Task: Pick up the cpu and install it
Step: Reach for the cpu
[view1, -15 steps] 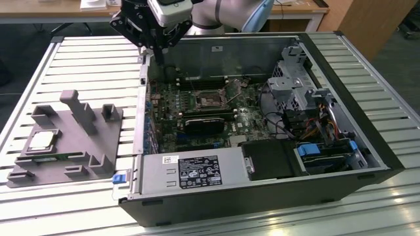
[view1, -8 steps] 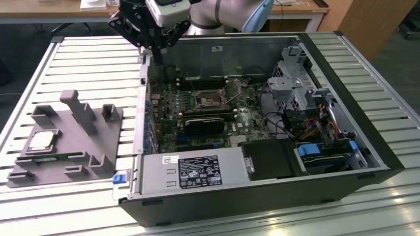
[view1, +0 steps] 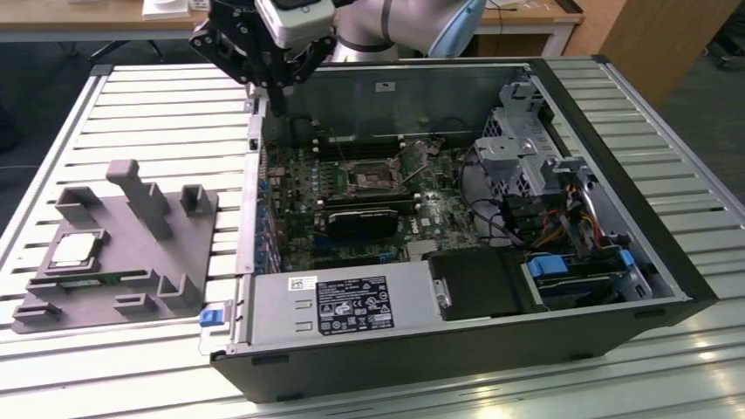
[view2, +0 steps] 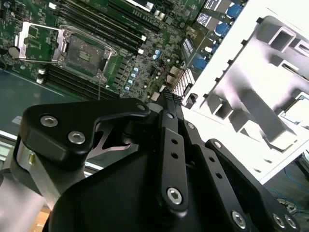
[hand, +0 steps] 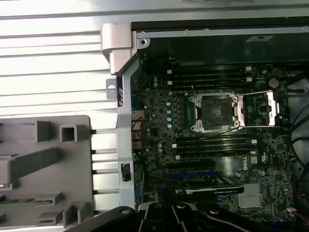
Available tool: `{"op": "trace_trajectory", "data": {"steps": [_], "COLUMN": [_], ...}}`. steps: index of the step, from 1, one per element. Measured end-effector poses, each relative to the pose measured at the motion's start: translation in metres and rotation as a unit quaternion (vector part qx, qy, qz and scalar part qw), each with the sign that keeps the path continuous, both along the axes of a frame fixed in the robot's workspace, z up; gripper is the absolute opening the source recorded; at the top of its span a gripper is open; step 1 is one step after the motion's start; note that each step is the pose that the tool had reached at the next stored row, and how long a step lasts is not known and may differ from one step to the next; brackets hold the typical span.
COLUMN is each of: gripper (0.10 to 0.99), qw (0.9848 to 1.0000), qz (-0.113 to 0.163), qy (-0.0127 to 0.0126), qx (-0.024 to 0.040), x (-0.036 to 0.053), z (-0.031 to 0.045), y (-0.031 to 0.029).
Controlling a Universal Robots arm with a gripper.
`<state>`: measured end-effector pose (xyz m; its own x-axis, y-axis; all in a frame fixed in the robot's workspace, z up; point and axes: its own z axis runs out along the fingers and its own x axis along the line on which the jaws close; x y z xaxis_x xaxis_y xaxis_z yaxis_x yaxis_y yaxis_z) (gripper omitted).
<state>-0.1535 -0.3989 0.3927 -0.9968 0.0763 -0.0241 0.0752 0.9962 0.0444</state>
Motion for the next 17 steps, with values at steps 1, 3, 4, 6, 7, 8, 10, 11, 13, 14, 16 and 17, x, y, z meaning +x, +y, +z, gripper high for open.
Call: {"op": "trace_trajectory", "data": {"steps": [1,3,4,6,7,8,10,11,13,14,16,17], "gripper": [0.106,0.106,0.106,0.106,0.106,0.106,0.106,0.106,0.106,0.106,0.106,0.106], "qw": [1.0,1.0,1.0,1.0,1.0,1.0,1.0,1.0,1.0,1.0,1.0,1.0], "qz": [0.0,0.0,0.0,0.0,0.0,0.0,0.0,0.0,0.0,0.0,0.0,0.0], "qy": [0.0,0.0001,0.0001,0.0001,0.0001,0.0002,0.0003,0.0003,0.0003,0.0004,0.0005,0.0005], "qx": [0.0,0.0,0.0,0.0,0.0,0.0,0.0,0.0,0.0,0.0,0.0,0.0], "x": [-0.0004,-0.0014,-0.0019,-0.003,-0.0036,-0.0041,-0.0053,-0.0057,-0.0065,-0.0067,-0.0074,-0.0079], "z": [0.0,-0.0001,-0.0001,-0.0002,-0.0002,-0.0003,-0.0003,-0.0004,-0.0005,-0.0005,-0.0006,-0.0006], "y": [0.0,0.0,0.0,0.0,0.0,0.0,0.0,0.0,0.0,0.0,0.0,0.0]}}
